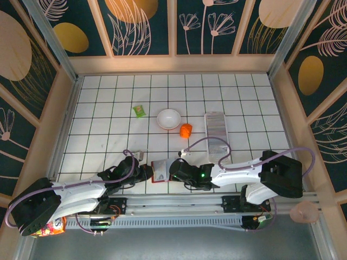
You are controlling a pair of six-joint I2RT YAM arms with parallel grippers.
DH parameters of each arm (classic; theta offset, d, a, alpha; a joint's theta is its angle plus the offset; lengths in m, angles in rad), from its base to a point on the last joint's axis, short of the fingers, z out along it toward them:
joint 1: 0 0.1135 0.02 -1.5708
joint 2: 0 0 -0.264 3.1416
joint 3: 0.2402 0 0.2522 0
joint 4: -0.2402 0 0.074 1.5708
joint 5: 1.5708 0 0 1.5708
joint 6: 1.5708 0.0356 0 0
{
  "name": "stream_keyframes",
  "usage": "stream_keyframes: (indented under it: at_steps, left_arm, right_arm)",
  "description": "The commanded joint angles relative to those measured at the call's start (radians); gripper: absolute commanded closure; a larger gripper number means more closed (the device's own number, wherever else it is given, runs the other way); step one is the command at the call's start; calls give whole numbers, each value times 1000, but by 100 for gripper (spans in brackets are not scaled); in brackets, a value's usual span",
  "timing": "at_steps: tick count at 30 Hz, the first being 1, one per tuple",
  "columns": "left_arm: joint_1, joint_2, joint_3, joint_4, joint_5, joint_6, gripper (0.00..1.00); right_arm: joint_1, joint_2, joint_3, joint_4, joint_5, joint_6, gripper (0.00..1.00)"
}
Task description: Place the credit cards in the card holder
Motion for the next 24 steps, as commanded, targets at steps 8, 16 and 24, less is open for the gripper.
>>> stream_keyframes:
  at_steps: [8, 16, 24]
  left_arm:
    - [-1, -7, -14, -61, 2, 1, 90]
    - [-1, -77, 12, -90, -1, 7, 76]
    - [-1, -247, 14, -315, -194, -39, 69]
  right_arm:
    - [9, -103, -16, -52, 78, 2, 100]
    - [12, 56, 79, 65, -37, -106, 96]
    - [12, 176, 102, 254, -152, -112, 67]
